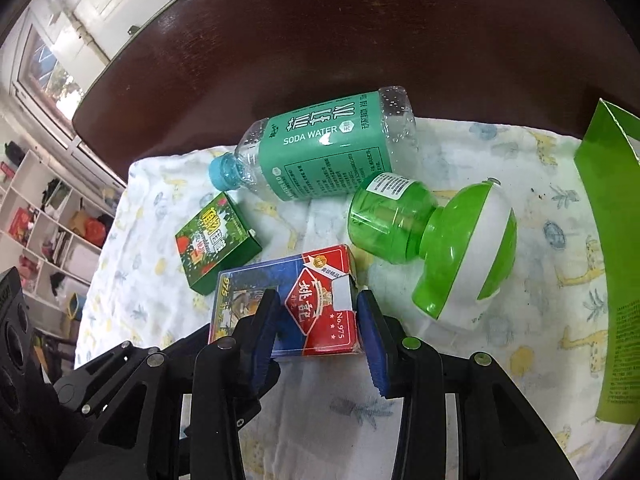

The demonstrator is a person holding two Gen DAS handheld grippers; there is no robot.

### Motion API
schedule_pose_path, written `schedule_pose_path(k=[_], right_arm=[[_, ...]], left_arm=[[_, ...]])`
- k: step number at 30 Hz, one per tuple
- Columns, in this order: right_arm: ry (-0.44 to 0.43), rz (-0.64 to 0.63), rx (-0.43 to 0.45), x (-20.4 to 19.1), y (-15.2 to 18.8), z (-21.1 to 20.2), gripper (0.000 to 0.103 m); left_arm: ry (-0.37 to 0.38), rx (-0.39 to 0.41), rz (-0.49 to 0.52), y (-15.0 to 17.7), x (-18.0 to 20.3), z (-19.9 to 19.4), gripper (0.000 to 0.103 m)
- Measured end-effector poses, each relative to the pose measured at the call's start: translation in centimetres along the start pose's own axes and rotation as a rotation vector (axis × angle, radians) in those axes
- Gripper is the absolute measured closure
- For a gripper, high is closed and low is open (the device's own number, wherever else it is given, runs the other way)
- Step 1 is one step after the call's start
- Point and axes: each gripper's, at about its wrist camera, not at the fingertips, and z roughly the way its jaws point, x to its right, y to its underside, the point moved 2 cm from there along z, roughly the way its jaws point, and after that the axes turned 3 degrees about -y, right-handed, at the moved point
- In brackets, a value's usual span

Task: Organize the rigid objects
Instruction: 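Lift the card box with the right gripper and carry it to the green box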

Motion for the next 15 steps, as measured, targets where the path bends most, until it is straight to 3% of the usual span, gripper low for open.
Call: schedule_pose_path(k=[7,15], right_arm=[[-0.069,-0.003,0.034,-0.6,1.1,-3.2,0.061],[-0.085,-0.017,0.153,0.4,1.8,-9.4,0.061]], left_arm=[[-0.026,0.052,0.023,0.6,0.5,-4.7,0.061],[-0.032,0.140,0.114,-0.6,5.5,-8.5,0.061]])
